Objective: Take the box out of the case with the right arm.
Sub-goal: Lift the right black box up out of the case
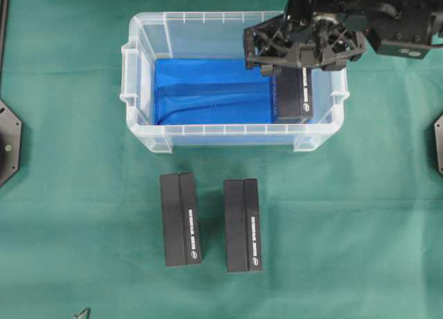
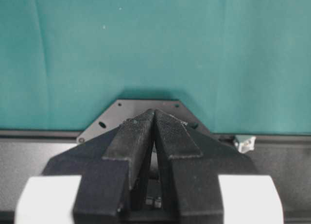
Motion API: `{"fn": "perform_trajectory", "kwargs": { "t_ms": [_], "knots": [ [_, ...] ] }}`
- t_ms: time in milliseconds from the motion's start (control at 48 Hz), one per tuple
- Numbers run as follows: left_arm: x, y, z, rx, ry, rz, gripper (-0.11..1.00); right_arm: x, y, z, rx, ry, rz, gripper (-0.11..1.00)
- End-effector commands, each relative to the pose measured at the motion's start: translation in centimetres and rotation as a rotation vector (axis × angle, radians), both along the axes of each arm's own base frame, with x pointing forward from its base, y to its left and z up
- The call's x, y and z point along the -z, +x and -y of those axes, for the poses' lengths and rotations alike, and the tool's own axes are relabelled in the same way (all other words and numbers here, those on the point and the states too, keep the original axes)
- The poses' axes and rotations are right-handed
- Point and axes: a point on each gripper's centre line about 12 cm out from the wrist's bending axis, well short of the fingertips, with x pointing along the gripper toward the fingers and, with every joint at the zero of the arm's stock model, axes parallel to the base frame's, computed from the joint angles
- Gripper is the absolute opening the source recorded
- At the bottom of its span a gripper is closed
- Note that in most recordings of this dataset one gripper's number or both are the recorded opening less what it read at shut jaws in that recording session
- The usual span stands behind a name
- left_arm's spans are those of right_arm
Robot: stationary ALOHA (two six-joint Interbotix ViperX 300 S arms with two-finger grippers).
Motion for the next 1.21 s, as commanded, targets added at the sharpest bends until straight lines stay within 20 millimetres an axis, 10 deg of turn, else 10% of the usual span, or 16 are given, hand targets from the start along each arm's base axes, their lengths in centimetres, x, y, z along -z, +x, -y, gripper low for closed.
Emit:
{"fn": "perform_trajectory", "kwargs": {
  "t_ms": [0,625,1188],
  "knots": [
    [-0.3,0.1,0.0,0.002,0.002,0.012,0.0,-3.8,-0.4,-0.1,-0.003,-0.03,0.078,0.64],
    [-0.3,0.1,0.0,0.002,0.002,0.014,0.0,-11.5,-1.7,0.0,-0.012,-0.075,0.089,0.64],
    [-0.3,0.1,0.0,0.002,0.002,0.014,0.0,-12.2,-1.8,0.1,-0.011,-0.1,0.085,0.64]
  ]
}}
